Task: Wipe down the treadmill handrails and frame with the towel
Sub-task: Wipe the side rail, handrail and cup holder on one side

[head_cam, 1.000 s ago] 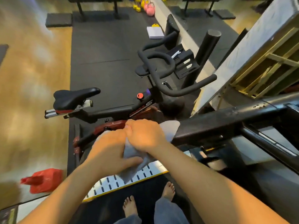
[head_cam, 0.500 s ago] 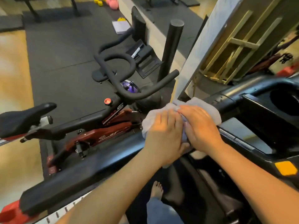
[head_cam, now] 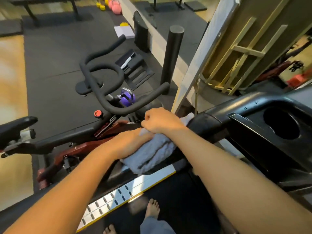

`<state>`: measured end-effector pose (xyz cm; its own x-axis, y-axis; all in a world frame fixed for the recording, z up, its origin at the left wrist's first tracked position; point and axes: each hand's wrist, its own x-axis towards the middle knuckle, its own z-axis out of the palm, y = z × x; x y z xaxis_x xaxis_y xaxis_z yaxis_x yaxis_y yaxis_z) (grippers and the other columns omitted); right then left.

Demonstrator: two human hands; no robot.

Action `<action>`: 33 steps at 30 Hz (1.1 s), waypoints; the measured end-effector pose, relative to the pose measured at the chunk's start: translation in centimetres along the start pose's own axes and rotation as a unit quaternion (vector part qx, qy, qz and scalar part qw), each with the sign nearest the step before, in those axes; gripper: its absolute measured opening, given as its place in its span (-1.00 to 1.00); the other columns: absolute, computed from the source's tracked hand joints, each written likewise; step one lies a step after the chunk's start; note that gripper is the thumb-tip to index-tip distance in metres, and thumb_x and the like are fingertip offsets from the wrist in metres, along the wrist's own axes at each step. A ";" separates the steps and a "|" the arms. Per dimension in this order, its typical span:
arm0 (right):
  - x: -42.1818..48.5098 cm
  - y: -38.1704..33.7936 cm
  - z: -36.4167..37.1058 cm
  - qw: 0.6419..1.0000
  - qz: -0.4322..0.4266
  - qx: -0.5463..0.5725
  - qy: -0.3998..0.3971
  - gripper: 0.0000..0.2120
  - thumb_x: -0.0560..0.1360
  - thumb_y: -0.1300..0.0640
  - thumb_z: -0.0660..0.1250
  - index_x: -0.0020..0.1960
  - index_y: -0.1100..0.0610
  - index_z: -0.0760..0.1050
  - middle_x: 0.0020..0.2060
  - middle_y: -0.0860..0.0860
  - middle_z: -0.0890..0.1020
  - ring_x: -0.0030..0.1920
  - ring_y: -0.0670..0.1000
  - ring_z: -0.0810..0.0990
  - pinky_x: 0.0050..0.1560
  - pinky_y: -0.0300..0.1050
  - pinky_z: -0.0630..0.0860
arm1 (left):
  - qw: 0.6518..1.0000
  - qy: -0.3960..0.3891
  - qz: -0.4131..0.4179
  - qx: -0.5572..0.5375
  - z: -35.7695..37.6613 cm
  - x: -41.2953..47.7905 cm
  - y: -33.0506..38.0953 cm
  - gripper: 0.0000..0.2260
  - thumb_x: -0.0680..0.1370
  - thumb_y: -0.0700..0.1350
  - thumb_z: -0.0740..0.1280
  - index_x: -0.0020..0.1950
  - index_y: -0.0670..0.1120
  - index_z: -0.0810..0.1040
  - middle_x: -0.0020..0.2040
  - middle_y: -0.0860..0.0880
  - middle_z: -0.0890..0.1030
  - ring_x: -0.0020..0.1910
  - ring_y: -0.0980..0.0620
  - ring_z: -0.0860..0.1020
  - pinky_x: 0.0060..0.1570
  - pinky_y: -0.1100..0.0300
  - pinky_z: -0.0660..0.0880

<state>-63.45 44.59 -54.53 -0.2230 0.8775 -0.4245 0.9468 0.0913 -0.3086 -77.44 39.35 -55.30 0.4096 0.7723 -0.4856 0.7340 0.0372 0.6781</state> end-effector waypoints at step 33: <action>-4.0 3.6 -2.1 0.991 0.106 -0.077 0.037 -0.57 0.56 -0.18 -0.10 0.10 -0.11 0.50 0.13 0.03 0.60 0.09 0.14 0.53 0.13 0.11 0.39 | 0.986 -0.126 0.104 -0.034 -0.3 5.9 3.9 -0.37 0.59 0.21 0.22 0.59 0.06 0.11 0.55 -0.03 0.26 0.50 -0.04 0.26 0.39 0.19 0.16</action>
<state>-58.65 42.41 -52.18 -0.0024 0.9166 -0.3999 0.9960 -0.0335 -0.0827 -72.32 44.25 -55.39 0.6748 0.5864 -0.4481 0.5854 -0.0556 0.8088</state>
